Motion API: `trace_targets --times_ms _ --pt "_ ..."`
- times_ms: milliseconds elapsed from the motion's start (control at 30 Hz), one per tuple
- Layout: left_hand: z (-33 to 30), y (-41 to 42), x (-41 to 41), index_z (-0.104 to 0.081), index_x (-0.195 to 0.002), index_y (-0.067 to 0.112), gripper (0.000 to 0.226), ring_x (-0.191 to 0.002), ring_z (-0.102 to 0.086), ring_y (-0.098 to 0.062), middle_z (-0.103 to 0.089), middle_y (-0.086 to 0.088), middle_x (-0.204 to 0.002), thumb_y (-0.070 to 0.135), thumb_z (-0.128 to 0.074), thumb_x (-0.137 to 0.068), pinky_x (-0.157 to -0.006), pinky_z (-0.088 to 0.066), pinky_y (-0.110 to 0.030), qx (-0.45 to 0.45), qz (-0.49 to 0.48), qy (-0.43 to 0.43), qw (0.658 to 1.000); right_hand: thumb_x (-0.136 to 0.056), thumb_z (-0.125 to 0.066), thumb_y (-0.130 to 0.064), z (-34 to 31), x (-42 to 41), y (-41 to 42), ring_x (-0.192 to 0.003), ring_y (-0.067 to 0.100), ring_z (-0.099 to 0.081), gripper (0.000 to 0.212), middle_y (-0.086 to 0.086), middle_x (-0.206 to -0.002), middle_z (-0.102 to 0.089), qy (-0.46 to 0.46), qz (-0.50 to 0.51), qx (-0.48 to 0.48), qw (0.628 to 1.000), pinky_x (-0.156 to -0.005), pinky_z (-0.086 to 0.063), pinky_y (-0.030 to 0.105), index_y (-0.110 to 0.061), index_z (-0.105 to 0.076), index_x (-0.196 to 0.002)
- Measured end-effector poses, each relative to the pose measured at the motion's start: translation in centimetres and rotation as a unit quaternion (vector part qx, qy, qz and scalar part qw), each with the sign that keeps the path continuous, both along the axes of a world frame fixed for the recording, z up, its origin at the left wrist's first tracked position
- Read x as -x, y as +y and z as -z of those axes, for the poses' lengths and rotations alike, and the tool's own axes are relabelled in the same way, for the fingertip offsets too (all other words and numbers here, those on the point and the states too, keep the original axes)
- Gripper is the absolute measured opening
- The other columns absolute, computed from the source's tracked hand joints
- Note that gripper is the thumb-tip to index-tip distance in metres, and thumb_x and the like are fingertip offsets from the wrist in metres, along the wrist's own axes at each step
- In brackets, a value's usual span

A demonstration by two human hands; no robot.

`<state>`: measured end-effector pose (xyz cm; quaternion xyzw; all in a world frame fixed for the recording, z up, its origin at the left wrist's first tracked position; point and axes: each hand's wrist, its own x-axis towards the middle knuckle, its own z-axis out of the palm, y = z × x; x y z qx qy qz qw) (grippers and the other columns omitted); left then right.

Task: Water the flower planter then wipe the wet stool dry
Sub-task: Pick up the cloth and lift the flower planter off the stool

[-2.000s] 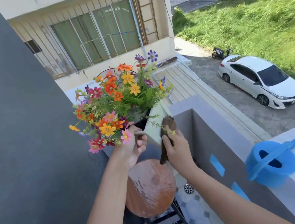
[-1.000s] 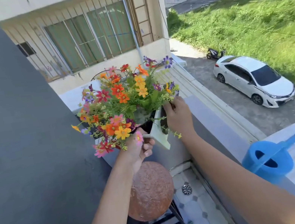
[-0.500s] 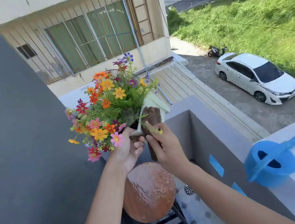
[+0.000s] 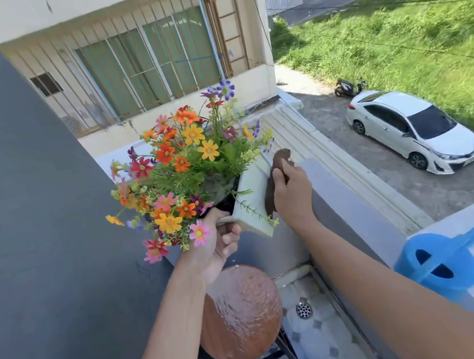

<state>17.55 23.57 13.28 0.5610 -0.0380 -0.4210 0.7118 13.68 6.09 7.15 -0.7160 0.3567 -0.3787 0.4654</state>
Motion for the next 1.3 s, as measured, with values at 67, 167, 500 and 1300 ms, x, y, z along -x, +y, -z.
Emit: trace_targets --times_ms 67,167,500,1300 --pt "0.1 -0.1 0.0 -0.047 -0.073 0.011 0.028 -0.033 -0.036 -0.007 -0.054 -0.005 -0.051 0.011 -0.042 -0.1 -0.03 -0.025 -0.017 -0.012 0.001 -0.014 1.0 -0.101 -0.051 -0.015 -0.7 -0.2 0.2 -0.121 0.028 -0.054 0.036 0.02 -0.128 -0.059 -0.001 -0.001 0.006 1.0 -0.1 -0.035 0.028 -0.001 -0.059 -0.134" --pt "0.3 -0.5 -0.4 -0.048 -0.074 0.008 0.026 -0.033 -0.035 -0.006 -0.054 -0.005 -0.05 0.011 -0.043 -0.099 -0.031 -0.024 -0.017 -0.044 0.005 -0.049 0.998 -0.1 -0.053 -0.012 -2.7 0.0 1.4 -0.075 0.003 -0.049 0.019 0.002 -0.086 -0.056 -0.044 -0.033 0.049 0.997 -0.076 -0.033 0.025 -0.018 -0.063 -0.085" --pt "-0.4 0.2 -2.1 -0.041 -0.072 0.014 0.026 -0.034 -0.033 -0.006 -0.051 -0.003 -0.051 0.009 -0.044 -0.097 -0.029 -0.023 -0.016 0.004 -0.052 -0.009 0.999 -0.096 -0.056 -0.002 1.8 4.0 8.4 -0.081 0.008 -0.054 0.041 0.008 -0.092 -0.058 -0.106 -0.168 0.154 0.968 -0.071 -0.041 0.014 -0.012 -0.058 -0.136" --pt "-1.2 3.4 -4.5 -0.041 -0.067 0.013 0.021 -0.032 -0.017 -0.008 -0.032 0.0 -0.042 0.004 -0.047 -0.085 -0.035 -0.01 -0.01 -0.191 -0.004 -0.14 0.972 -0.099 -0.05 -0.003 -6.8 3.5 -1.8 -0.037 0.008 -0.058 0.022 0.001 -0.051 -0.064 -0.045 -0.251 -0.301 0.919 -0.036 -0.041 0.013 -0.005 -0.071 -0.093"
